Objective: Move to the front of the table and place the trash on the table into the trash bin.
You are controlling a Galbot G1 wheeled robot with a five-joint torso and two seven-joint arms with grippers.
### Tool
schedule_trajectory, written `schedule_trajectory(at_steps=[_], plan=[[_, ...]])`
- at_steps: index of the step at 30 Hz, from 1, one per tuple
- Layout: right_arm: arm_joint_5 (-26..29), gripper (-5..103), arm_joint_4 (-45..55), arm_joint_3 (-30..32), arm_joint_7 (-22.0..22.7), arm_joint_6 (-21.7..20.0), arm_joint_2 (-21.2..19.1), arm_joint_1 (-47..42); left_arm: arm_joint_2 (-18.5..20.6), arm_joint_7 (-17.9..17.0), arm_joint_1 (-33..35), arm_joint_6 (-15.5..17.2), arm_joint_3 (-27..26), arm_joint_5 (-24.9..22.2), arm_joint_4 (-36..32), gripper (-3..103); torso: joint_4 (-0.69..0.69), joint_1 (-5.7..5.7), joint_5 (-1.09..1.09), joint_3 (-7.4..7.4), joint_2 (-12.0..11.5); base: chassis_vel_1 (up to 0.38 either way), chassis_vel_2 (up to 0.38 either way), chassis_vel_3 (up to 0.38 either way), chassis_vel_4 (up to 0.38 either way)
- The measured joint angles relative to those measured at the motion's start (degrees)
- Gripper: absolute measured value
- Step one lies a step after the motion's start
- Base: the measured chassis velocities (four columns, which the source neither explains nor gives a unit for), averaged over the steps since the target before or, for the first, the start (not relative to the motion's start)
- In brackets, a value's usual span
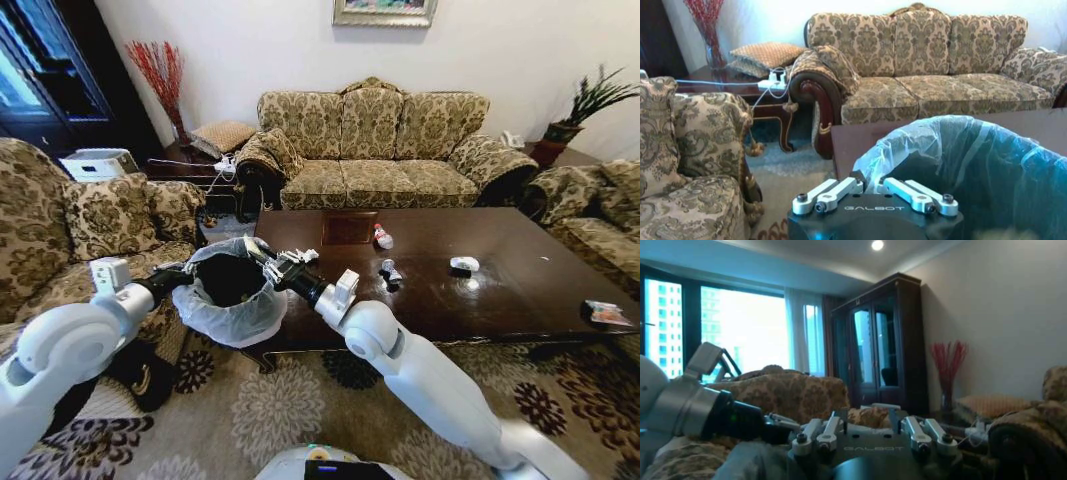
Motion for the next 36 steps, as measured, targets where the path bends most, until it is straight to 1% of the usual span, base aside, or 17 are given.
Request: schedule_trajectory(at_steps=[2, 4, 6, 7, 8, 9, 10, 11, 12, 13, 14, 16, 17, 20, 22, 31, 36], plan=[[-0.7, 50, -0.4, 0.4, 0.1, 2.2, 0.5, -0.7, -0.2, 0.1, -0.2, -0.1, 0.4, 0.2, 0.3, 4, 0.0, 0.0, 0.0, 0.0, 0.0, 0.0, 0.0, 0.0, 0.0], [-0.4, 50, -0.4, 0.8, 1.1, 3.2, 0.8, -1.1, -0.2, 0.1, -0.3, -0.1, 0.5, 0.2, 0.5, 4, 0.0, 0.0, 0.0, 0.0, 0.0, 0.0, 0.0, 0.0, 0.0], [1.9, 62, -0.3, 4.8, 5.0, 4.8, 1.7, -3.0, -0.4, 0.2, -0.6, -0.2, 0.5, 0.6, 1.3, 4, 0.01, 0.0, 0.0, 0.0, 0.0, 0.0, 0.0, 0.0, 0.0], [1.9, 62, -0.3, 4.8, 5.0, 4.8, 1.7, -3.0, -0.4, 0.2, -0.6, -0.2, 0.5, 0.6, 1.3, 4, 0.01, 0.0, 0.0, 0.0, 0.0, 0.0, 0.0, 0.0, 0.0], [0.6, 72, -1.5, 8.4, 6.0, 6.6, 1.9, -4.7, -0.4, 0.6, -0.7, -0.6, 0.5, 1.6, 2.3, 4, 0.01, 0.0, 0.01, -0.01, 0.0, 0.0, 0.0, 0.0, 0.0], [-1.2, 72, -3.1, 11.3, 5.8, 7.5, 1.7, -6.3, -0.4, 0.9, -1.1, -1.1, 0.5, 2.5, 3.3, 4, 0.0, 0.0, 0.0, -0.01, 0.0, 0.0, 0.0, 0.0, 0.0], [-1.2, 72, -3.1, 11.3, 5.8, 7.5, 1.7, -6.3, -0.4, 0.9, -1.1, -1.1, 0.5, 2.5, 3.3, 4, 0.0, 0.0, 0.0, -0.01, 0.0, 0.0, 0.0, 0.0, 0.0], [-2.6, 78, -4.5, 13.8, 5.2, 7.0, 1.4, -7.8, -0.4, 1.0, -1.5, -1.3, 0.4, 2.8, 4.1, 4, 0.01, 0.0, 0.0, 0.0, 0.0, 0.0, 0.0, 0.0, 0.0], [-4.1, 83, -7.6, 18.2, 4.4, 4.8, 0.5, -10.8, -0.1, 1.0, -2.2, -1.5, 0.1, 2.8, 5.1, 4, 0.0, 0.0, 0.0, 0.0, 0.0, 0.0, 0.0, 0.0, 0.0], [-3.9, 89, -9.9, 20.0, 4.0, 4.5, -0.1, -12.8, 0.1, 1.1, -2.4, -1.5, 0.0, 2.8, 5.3, 4, -0.01, 0.01, 0.02, 0.0, 0.0, 0.0, 0.0, 0.0, 0.0], [-3.9, 89, -9.9, 20.0, 4.0, 4.5, -0.1, -12.8, 0.1, 1.1, -2.4, -1.5, 0.0, 2.8, 5.3, 4, -0.01, 0.01, 0.02, 0.0, 0.0, 0.0, 0.0, 0.0, 0.0], [-3.7, 97, -14.5, 21.5, 3.1, 5.1, -0.4, -14.7, 0.2, 1.3, -2.8, -1.6, 0.7, 2.6, 5.2, 4, -0.02, 0.0, 0.04, 0.0, 0.0, 0.0, 0.0, 0.0, 0.0], [-3.7, 97, -14.5, 21.5, 3.1, 5.1, -0.4, -14.7, 0.2, 1.3, -2.8, -1.6, 0.7, 2.6, 5.2, 4, -0.02, 0.0, 0.04, 0.0, 0.0, 0.0, 0.0, 0.0, 0.0], [-4.9, 100, -21.6, 21.9, 2.0, 6.4, 1.0, -14.9, -0.3, 1.4, -3.4, -1.6, 2.0, 2.5, 4.7, 4, -0.03, -0.01, 0.01, 0.0, 0.0, 0.0, 0.0, 0.0, 0.0], [-6.1, 100, -25.7, 21.5, 2.0, 6.8, 3.1, -13.7, -0.7, 1.3, -3.4, -1.6, 2.1, 2.5, 4.2, 4, 0.0, -0.01, 0.01, 0.0, 0.0, -0.013, 0.035, 0.023, -0.02], [-9.3, 100, -35.2, 18.9, 3.2, 6.9, 9.3, -7.4, -1.4, 1.3, -2.8, -1.7, 1.3, 2.4, 3.0, 4, 0.01, -0.02, -0.02, -0.01, 0.0, -0.109, 0.148, 0.127, -0.117], [-11.2, 100, -44.0, 18.1, 2.0, 11.5, 14.1, -3.6, -1.1, 1.2, -3.1, -3.0, 1.4, 2.8, 3.3, 4, -0.01, 0.04, 0.0, 0.01, 0.0, -0.226, 0.231, 0.22, -0.235]])
